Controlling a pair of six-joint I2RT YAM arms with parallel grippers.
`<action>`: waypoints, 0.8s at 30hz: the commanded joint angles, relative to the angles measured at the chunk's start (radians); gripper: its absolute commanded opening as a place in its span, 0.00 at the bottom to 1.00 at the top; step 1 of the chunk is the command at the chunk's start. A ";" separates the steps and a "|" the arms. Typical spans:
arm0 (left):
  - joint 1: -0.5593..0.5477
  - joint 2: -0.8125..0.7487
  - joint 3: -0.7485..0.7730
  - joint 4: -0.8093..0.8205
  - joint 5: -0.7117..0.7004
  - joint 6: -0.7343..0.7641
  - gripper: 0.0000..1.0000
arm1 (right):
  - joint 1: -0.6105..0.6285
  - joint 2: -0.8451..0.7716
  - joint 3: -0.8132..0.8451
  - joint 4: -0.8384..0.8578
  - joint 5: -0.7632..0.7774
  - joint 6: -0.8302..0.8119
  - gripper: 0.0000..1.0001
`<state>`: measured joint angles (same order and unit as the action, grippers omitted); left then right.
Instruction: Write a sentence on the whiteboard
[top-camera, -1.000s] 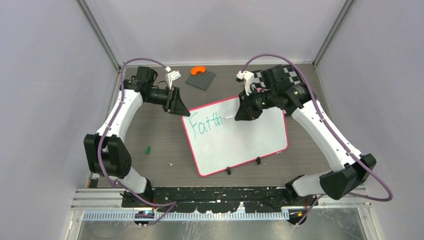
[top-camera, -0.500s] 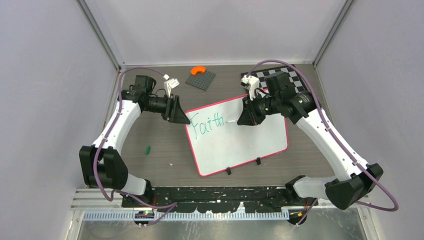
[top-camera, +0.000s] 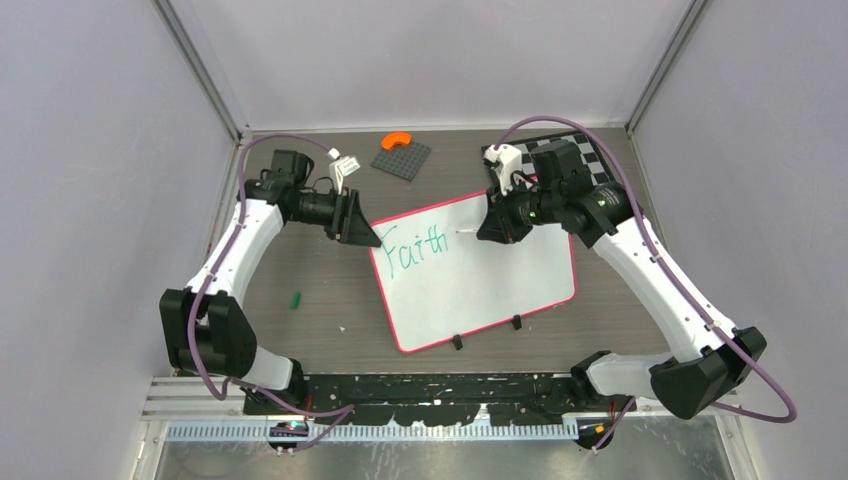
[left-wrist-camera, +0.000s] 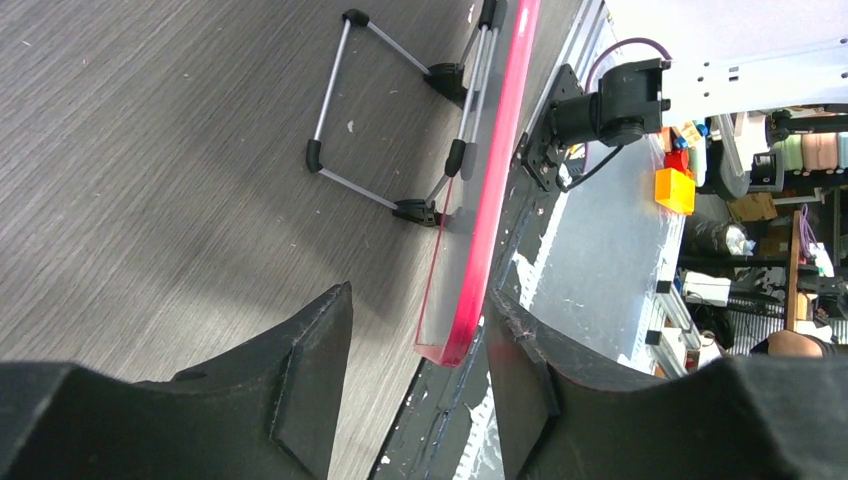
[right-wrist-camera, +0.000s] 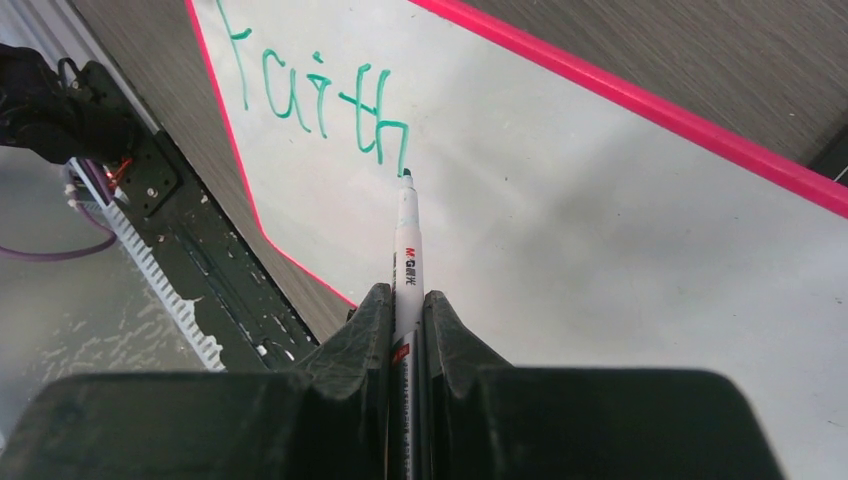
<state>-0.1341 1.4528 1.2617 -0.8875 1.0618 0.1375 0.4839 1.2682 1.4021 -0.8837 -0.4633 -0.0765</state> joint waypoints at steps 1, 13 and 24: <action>-0.009 0.006 0.013 0.031 0.030 -0.004 0.51 | -0.003 0.009 0.010 0.049 0.044 -0.022 0.00; -0.015 0.014 0.019 0.033 0.041 -0.007 0.29 | -0.001 0.047 0.004 0.079 0.075 -0.026 0.00; -0.015 0.008 0.017 0.033 0.045 -0.002 0.14 | -0.002 0.083 0.013 0.086 0.078 -0.037 0.00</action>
<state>-0.1448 1.4677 1.2617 -0.8829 1.0767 0.1352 0.4839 1.3483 1.3945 -0.8391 -0.3946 -0.0994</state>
